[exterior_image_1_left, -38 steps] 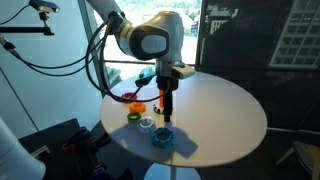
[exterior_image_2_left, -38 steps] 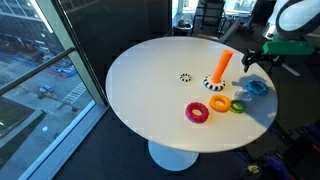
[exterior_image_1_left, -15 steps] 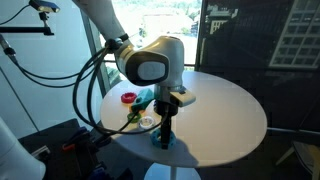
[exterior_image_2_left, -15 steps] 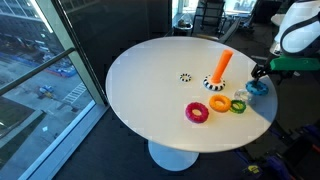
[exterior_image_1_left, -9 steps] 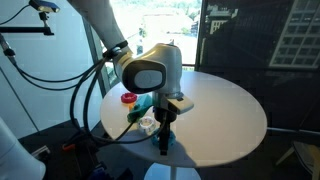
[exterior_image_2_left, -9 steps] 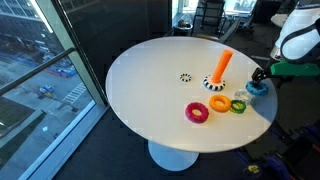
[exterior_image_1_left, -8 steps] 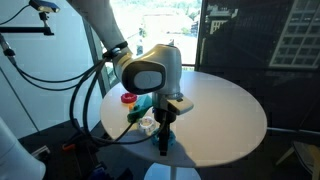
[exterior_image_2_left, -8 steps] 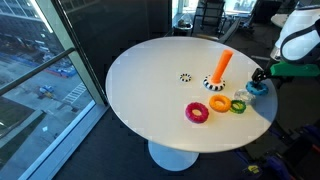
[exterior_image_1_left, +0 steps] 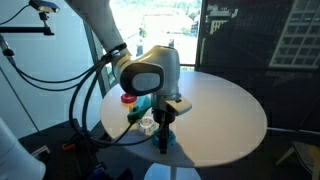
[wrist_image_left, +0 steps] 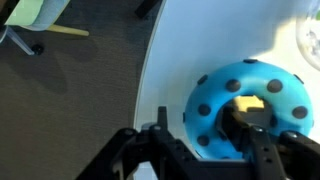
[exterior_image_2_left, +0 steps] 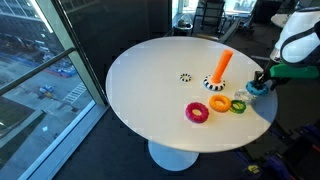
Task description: Slide the ring holder to the right, pick up the blue ring and put it on the ring holder
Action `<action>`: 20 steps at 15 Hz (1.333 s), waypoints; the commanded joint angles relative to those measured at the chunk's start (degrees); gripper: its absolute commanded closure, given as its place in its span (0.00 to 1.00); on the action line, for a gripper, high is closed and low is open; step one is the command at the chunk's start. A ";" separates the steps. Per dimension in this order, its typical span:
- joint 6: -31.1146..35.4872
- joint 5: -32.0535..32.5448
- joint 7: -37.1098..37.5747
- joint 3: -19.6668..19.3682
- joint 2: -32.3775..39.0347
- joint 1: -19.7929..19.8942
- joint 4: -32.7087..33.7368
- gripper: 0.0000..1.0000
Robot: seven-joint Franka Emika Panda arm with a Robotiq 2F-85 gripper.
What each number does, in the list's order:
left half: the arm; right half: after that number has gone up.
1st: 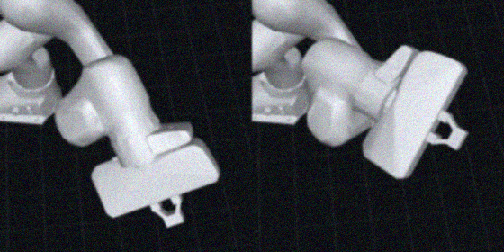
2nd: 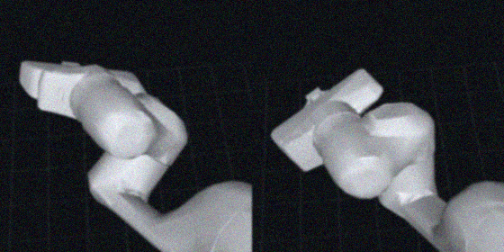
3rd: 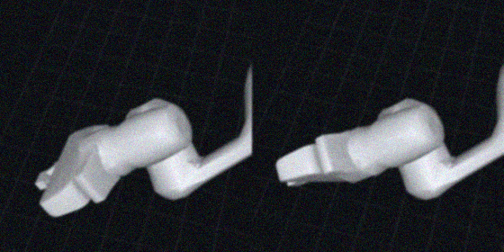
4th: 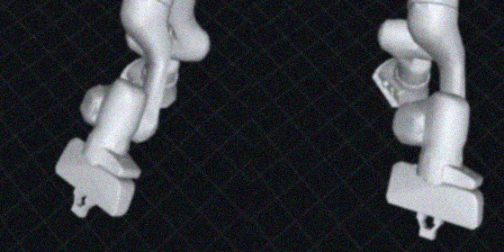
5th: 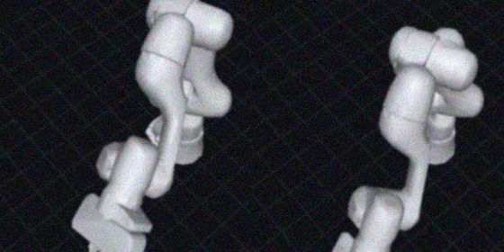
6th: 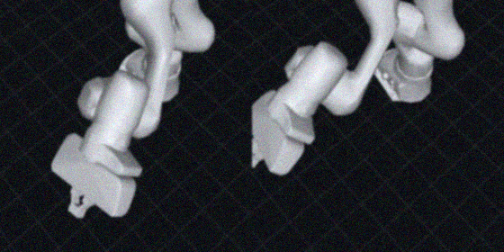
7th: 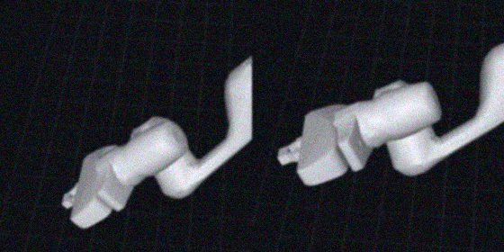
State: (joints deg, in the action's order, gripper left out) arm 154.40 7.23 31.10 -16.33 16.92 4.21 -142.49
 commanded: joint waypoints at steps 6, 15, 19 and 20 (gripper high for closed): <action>-2.71 -1.39 -0.61 -0.78 -5.09 -0.58 0.29 0.90; -11.91 -1.45 -0.24 2.57 -15.66 0.50 2.69 0.90; -16.86 -3.25 -0.27 5.70 -19.65 0.62 4.85 0.90; -17.72 -3.87 -0.41 6.45 -20.50 0.63 5.26 0.90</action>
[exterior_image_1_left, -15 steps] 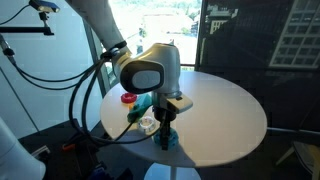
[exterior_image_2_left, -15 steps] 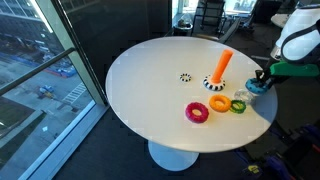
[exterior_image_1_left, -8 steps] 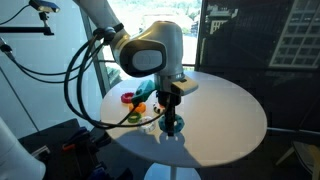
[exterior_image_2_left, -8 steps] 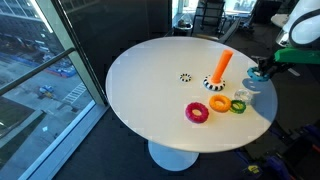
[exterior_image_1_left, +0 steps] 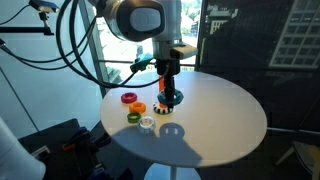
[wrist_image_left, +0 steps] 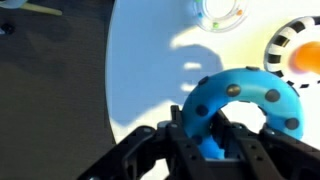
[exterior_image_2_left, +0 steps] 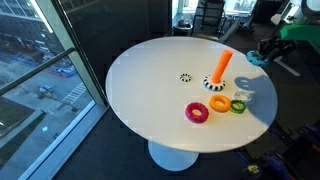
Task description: Slide the ring holder to the right, pick up the blue ring and put it on the ring holder
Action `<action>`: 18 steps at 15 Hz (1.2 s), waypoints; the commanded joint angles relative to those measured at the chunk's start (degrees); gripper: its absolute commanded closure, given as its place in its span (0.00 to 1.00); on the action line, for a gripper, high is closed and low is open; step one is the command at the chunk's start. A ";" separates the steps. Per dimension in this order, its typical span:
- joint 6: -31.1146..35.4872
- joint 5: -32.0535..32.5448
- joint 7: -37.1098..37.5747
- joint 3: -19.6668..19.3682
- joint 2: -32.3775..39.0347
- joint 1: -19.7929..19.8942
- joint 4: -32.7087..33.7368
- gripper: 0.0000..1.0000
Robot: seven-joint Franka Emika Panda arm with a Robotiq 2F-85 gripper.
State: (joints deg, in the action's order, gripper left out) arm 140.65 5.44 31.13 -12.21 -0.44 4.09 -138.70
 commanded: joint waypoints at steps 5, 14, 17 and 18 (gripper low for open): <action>-6.80 -4.65 -0.09 5.79 -6.22 0.53 3.17 0.90; -8.59 -7.38 1.35 10.56 -6.47 -0.43 7.21 0.90; -8.75 -6.77 2.59 11.75 -5.59 -0.69 8.41 0.90; -8.86 -6.47 3.10 12.09 -5.22 -0.73 8.83 0.90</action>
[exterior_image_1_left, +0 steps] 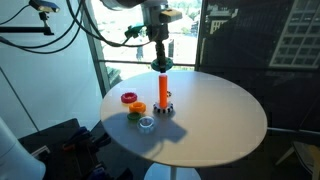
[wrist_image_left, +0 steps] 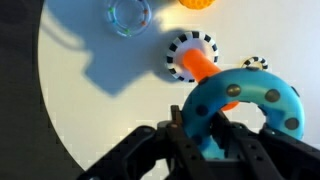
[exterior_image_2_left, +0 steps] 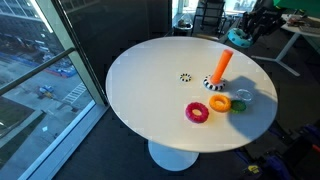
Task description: Slide the ring holder to the right, pick up the blue ring and put it on the ring holder
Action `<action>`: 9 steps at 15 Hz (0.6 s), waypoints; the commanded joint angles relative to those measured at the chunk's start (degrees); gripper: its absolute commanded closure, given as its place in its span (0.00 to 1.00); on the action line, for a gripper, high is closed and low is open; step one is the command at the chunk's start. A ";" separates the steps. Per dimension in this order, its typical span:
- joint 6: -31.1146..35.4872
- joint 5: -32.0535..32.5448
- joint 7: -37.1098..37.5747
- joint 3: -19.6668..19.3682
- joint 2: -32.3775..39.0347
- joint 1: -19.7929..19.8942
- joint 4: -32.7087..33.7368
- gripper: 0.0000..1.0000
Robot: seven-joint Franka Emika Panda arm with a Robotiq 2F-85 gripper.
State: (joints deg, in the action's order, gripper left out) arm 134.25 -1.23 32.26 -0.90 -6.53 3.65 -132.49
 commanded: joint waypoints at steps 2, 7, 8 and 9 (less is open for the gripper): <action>-2.56 0.58 2.76 1.29 1.57 -0.39 3.34 0.90; -2.30 2.38 5.85 1.62 3.91 -0.73 4.67 0.90; -2.19 2.93 6.64 1.55 4.33 -0.82 4.81 0.90; -2.20 3.36 7.13 1.47 4.75 -0.91 4.96 0.90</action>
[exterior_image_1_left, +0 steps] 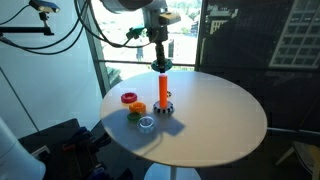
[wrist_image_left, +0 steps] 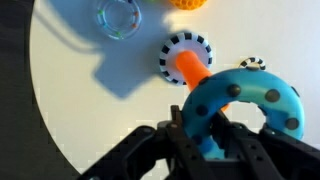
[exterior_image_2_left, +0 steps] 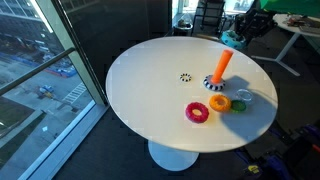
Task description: Slide the ring holder to the right, pick up the blue ring and put it on the ring holder
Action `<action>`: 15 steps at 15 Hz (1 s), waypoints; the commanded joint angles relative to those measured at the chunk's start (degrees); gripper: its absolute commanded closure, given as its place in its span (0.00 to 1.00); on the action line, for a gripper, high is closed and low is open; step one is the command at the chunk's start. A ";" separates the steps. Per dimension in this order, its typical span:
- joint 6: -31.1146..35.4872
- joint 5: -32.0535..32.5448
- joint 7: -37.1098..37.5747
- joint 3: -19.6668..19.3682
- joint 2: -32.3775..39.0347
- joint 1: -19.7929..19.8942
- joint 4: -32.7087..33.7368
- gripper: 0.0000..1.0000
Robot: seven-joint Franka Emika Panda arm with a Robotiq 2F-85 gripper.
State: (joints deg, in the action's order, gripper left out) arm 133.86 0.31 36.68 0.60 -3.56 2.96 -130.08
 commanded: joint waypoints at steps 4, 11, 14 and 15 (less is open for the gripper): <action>-2.06 2.84 4.06 -0.31 3.35 -0.51 3.32 0.90; -2.65 3.16 4.62 -0.65 5.24 -0.89 4.13 0.90; -3.01 3.19 4.75 -0.79 5.92 -1.08 4.50 0.90; -3.13 3.16 4.79 -0.84 6.12 -1.14 4.64 0.90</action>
State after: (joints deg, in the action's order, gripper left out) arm 133.13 2.18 39.70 0.48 1.48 2.67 -127.81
